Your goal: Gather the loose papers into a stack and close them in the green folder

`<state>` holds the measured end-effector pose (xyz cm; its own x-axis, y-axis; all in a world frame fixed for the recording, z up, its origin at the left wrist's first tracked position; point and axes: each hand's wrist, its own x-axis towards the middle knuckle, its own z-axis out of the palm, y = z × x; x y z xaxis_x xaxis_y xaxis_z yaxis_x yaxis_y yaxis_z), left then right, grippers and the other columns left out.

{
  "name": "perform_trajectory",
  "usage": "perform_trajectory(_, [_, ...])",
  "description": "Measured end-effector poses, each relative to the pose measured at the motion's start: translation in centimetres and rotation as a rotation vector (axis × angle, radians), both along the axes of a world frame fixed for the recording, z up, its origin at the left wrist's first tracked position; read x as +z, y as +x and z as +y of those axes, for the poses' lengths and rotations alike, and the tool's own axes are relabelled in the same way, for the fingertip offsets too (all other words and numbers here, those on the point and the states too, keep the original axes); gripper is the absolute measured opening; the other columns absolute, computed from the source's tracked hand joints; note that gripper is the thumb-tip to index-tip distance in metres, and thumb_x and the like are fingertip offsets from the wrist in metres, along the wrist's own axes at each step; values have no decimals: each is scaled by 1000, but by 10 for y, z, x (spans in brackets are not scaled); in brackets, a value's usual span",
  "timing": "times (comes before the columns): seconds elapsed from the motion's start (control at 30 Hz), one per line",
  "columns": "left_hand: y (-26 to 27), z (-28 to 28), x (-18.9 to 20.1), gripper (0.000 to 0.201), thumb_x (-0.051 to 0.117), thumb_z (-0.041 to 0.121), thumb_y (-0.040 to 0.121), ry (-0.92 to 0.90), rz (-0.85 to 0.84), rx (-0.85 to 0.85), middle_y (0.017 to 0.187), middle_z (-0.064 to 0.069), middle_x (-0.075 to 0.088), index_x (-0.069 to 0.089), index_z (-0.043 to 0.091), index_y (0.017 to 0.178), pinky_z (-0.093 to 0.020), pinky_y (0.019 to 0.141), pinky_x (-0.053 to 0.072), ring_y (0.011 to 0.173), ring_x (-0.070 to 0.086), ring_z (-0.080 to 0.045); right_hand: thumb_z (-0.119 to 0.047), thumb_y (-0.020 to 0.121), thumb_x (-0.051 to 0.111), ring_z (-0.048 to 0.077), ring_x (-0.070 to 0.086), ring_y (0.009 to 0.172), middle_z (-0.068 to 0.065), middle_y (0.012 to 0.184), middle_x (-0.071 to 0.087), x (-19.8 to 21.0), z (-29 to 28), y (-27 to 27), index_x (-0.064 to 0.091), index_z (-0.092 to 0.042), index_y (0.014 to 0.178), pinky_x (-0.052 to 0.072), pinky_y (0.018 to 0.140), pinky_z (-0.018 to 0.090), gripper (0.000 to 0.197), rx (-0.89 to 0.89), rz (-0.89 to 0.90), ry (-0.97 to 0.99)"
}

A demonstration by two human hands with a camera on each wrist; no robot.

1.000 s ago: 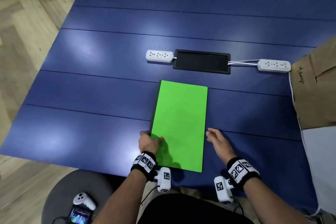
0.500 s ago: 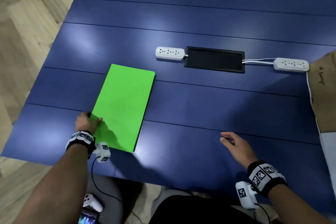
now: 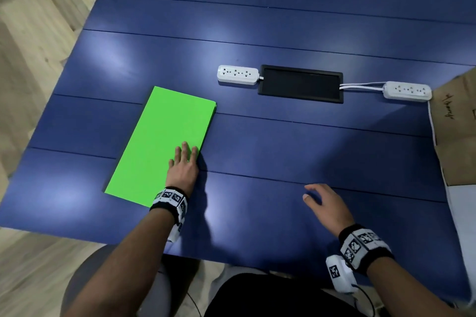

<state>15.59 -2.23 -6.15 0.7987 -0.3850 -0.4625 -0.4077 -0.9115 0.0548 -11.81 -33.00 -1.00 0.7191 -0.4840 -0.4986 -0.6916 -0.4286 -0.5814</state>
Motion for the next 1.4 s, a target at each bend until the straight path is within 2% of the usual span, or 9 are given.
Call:
perform_trajectory(0.1, [26, 5, 1, 62, 30, -2, 102, -5, -25, -4, 171, -19, 8, 22, 13, 162, -59, 118, 32, 158, 10, -40, -39, 98, 55, 25, 22, 152, 3, 165, 23, -5, -8, 3, 47, -22, 148, 26, 122, 38, 54, 274, 159, -233])
perform_trajectory(0.17, [46, 8, 2, 62, 30, -5, 101, -14, -40, 22, 170, -21, 10, 24, 11, 160, -60, 116, 36, 157, 12, -42, -44, 100, 47, 27, 9, 156, 1, 170, 3, -6, -16, 8, 31, -27, 157, 21, 124, 42, 61, 377, 289, -282])
perform_trajectory(0.23, [64, 10, 3, 62, 31, -7, 100, -2, -54, 61, 169, -22, 12, 26, 11, 159, -59, 112, 41, 156, 15, -43, -45, 102, 42, 29, 5, 156, 0, 170, -7, -7, -20, 11, 20, -30, 160, 23, 123, 45, 64, 427, 382, -277])
perform_trajectory(0.37, [90, 13, 3, 63, 32, -10, 99, 31, -77, 112, 168, -24, 15, 26, 10, 159, -57, 112, 42, 155, 19, -44, -43, 103, 38, 29, 2, 156, 0, 169, -14, -10, -20, 14, 14, -30, 161, 26, 121, 46, 64, 463, 445, -281])
perform_trajectory(0.6, [123, 21, -2, 59, 29, -7, 101, 45, -86, 144, 165, -27, 23, 31, 9, 157, -60, 109, 44, 150, 29, -48, -40, 105, 34, 31, 1, 156, 2, 168, -18, -10, -24, 18, 11, -29, 161, 25, 122, 48, 61, 488, 480, -240])
perform_trajectory(0.87, [104, 31, -3, 60, 41, -1, 99, 21, -50, 78, 166, -21, 26, 36, 11, 157, -57, 104, 46, 152, 27, -40, -38, 104, 36, 30, -2, 157, 1, 167, -19, -10, -24, 16, 12, -30, 161, 23, 122, 47, 62, 458, 451, -209])
perform_trajectory(1.1, [105, 38, -2, 57, 37, 0, 102, 42, -43, 90, 167, -19, 25, 36, 13, 157, -58, 104, 47, 154, 26, -39, -38, 103, 39, 27, -2, 157, -2, 167, -19, -5, -25, 15, 14, -31, 161, 25, 121, 45, 63, 428, 420, -170])
perform_trajectory(1.23, [109, 35, 0, 62, 34, -5, 100, 39, -46, 120, 168, -19, 21, 31, 12, 160, -57, 111, 42, 155, 22, -40, -38, 102, 45, 19, 5, 157, -7, 169, -8, 4, -30, 12, 26, -31, 158, 30, 119, 39, 60, 370, 343, -112])
perform_trajectory(1.4, [114, 34, -2, 59, 44, 0, 100, -69, -52, 206, 167, -24, 22, 31, 6, 157, -59, 115, 36, 153, 22, -44, -39, 99, 54, 9, 28, 150, -6, 165, 26, 29, -39, 3, 39, -29, 153, 25, 119, 25, 57, 225, 170, -14])
